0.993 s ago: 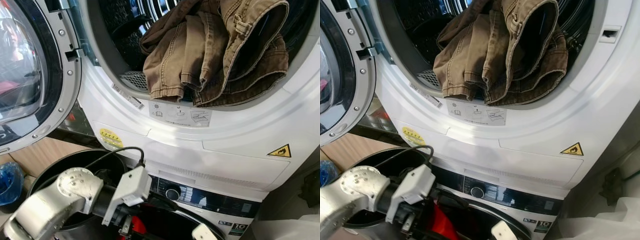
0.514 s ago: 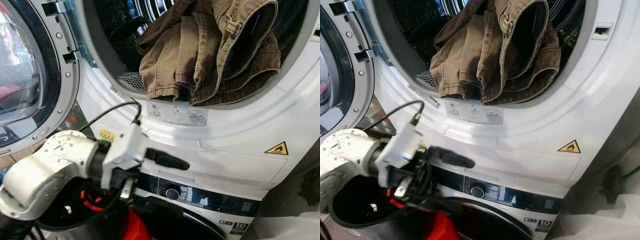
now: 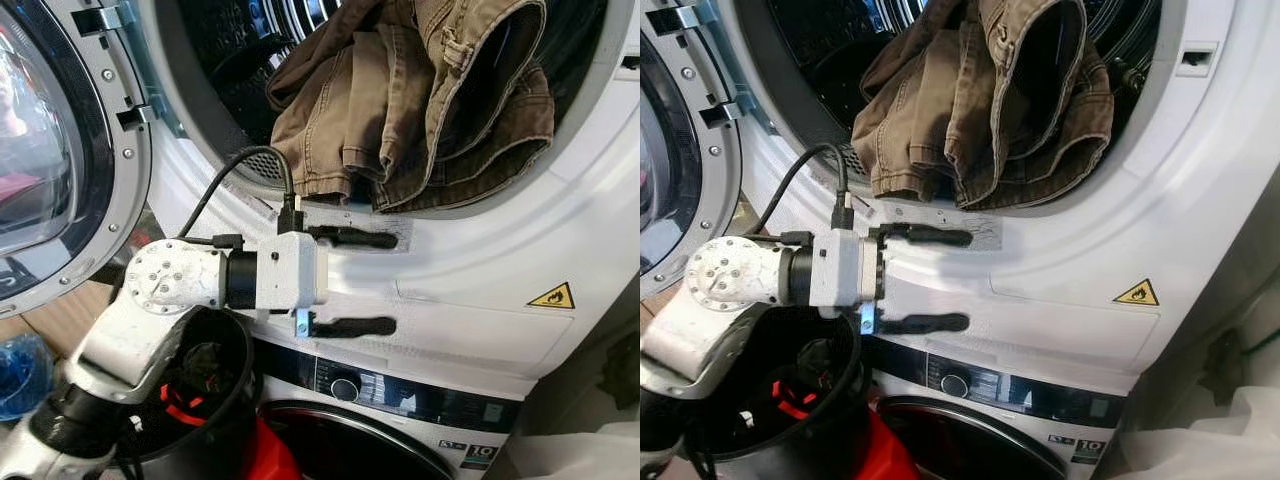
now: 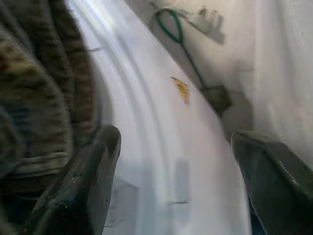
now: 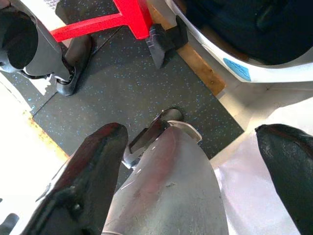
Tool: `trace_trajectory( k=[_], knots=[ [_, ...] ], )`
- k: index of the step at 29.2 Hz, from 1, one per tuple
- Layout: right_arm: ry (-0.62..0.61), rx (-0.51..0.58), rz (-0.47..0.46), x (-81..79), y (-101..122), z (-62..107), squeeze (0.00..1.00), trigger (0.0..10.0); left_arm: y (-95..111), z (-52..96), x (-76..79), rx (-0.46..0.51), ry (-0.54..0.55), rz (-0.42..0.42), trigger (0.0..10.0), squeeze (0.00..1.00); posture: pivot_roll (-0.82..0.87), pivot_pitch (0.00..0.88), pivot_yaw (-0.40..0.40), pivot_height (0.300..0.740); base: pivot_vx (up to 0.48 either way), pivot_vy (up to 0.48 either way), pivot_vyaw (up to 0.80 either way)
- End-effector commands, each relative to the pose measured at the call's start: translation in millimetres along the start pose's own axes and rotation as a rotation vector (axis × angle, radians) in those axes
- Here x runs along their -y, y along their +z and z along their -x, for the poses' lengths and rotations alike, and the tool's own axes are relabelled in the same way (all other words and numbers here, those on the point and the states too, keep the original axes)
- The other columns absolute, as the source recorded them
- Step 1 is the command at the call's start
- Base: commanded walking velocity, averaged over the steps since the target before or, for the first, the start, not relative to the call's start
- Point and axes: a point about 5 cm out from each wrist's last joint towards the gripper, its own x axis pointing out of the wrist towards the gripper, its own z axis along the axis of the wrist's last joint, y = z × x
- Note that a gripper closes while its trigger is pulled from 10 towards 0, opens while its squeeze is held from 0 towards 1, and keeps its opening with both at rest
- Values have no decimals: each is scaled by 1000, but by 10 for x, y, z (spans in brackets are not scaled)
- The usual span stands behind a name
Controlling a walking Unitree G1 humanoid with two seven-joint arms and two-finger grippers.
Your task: Clothes washing
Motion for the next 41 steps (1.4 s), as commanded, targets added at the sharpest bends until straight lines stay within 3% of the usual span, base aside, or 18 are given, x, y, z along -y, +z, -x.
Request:
trace_trajectory(
  k=[1, 6, 11, 14, 17, 24, 25, 27, 30, 36, 37, 40, 41],
  knots=[
    [36, -36, 0, -130, -108, -5, 0, 10000, -25, 49, -166, -16, 61, -97, 10000, 0, -5, 19, 114, 740, 0, 0, 0],
    [47, -35, 5, -161, -120, -6, 0, 10000, -152, 58, -406, -37, 105, -141, 10000, 0, -27, 35, 114, 740, 0, 0, 0],
    [49, -39, 7, -174, -146, -5, 0, 10000, -223, 45, -520, -35, 122, -134, 10000, 0, -37, 43, 115, 740, 0, 0, 0],
    [51, -54, 12, -194, -219, -1, 0, 10000, -242, -65, -733, 50, 191, -131, 10000, 0, -45, 60, 113, 740, 0, 0, 0],
    [55, -61, 20, -207, -253, 1, 0, 10000, -213, -135, -842, 93, 221, -125, 10000, 0, -52, 65, 114, 740, 0, 0, 0],
    [51, -63, 23, -231, -283, 3, 0, 10000, -105, -292, -1117, 218, 300, -15, 10000, 0, -75, 78, 122, 740, 0, 0, 0],
    [42, -62, 14, -239, -294, 4, 0, 10000, -79, -307, -1259, 230, 383, 0, 10000, 0, -83, 82, 125, 740, 0, 0, 0],
    [37, -62, 7, -247, -304, 4, 0, 10000, -86, -290, -1346, 222, 447, 4, 10000, 0, -93, 87, 128, 740, 0, 0, 0],
    [49, -66, 7, -275, -330, 7, 0, 10000, -144, -177, -1497, 179, 555, 85, 10000, 0, -108, 92, 133, 740, 0, 0, 0],
    [47, -77, 3, -284, -384, 12, 0, 10000, -260, -162, -1462, 128, 525, 153, 10000, 0, -111, 84, 138, 740, 0, 0, 0],
    [48, -79, 4, -288, -393, 13, 0, 10000, -309, -138, -1456, 81, 542, 152, 10000, 0, -114, 78, 139, 740, 0, 0, 0],
    [47, -81, 3, -290, -406, 15, 0, 10000, -413, 66, -1576, 54, 799, 271, 10000, 0, -115, 68, 139, 740, 0, 0, 0],
    [47, -81, 3, -290, -406, 15, 0, 10000, -413, 66, -1576, 54, 799, 271, 10000, 0, -115, 68, 139, 740, 0, 0, 0]
  ],
)
